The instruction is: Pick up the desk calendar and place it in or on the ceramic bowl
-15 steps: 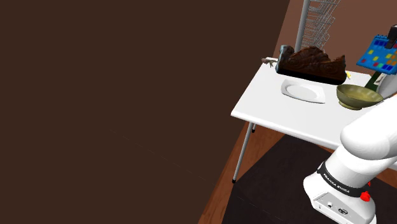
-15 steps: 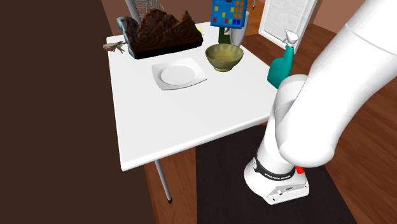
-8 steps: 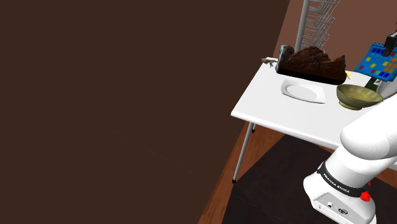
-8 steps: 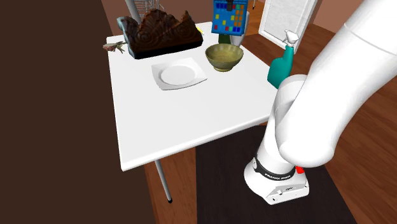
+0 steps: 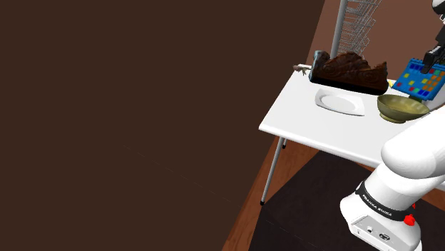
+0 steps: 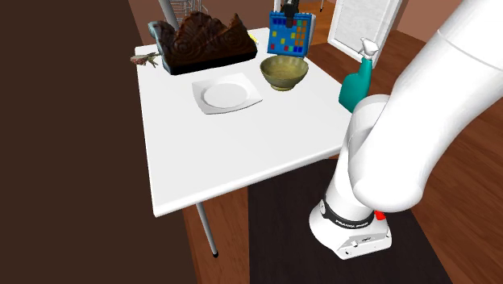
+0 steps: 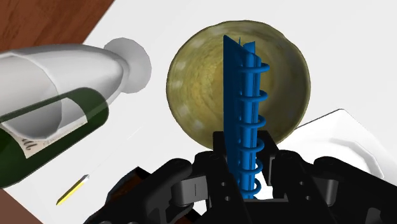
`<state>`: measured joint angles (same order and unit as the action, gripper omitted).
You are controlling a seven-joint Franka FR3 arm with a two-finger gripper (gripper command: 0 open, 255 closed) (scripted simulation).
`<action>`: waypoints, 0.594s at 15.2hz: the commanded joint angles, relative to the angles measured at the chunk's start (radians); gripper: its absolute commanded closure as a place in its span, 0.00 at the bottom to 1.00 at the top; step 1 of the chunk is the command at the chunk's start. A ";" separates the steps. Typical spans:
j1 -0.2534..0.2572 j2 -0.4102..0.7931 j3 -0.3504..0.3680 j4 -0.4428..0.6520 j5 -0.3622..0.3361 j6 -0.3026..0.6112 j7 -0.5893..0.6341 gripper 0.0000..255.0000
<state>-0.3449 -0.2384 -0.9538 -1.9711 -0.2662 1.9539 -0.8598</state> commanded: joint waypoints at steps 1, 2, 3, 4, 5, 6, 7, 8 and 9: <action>0.000 0.006 -0.008 -0.023 0.002 0.029 -0.002 1.00; 0.000 0.008 -0.011 -0.035 0.003 0.043 -0.002 1.00; 0.000 0.011 -0.014 -0.046 0.004 0.056 -0.002 1.00; 0.001 0.014 -0.018 -0.057 0.005 0.070 -0.003 1.00; 0.001 0.018 -0.021 -0.069 0.006 0.084 -0.004 1.00; 0.001 0.021 -0.025 -0.080 0.008 0.097 -0.004 1.00; 0.002 0.024 -0.028 -0.087 0.009 0.107 -0.005 1.00; 0.002 0.024 -0.028 -0.087 0.009 0.107 -0.005 1.00; 0.002 0.024 -0.028 -0.087 0.009 0.107 -0.005 1.00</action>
<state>-0.3434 -0.2154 -0.9809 -2.0569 -0.2581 2.0578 -0.8647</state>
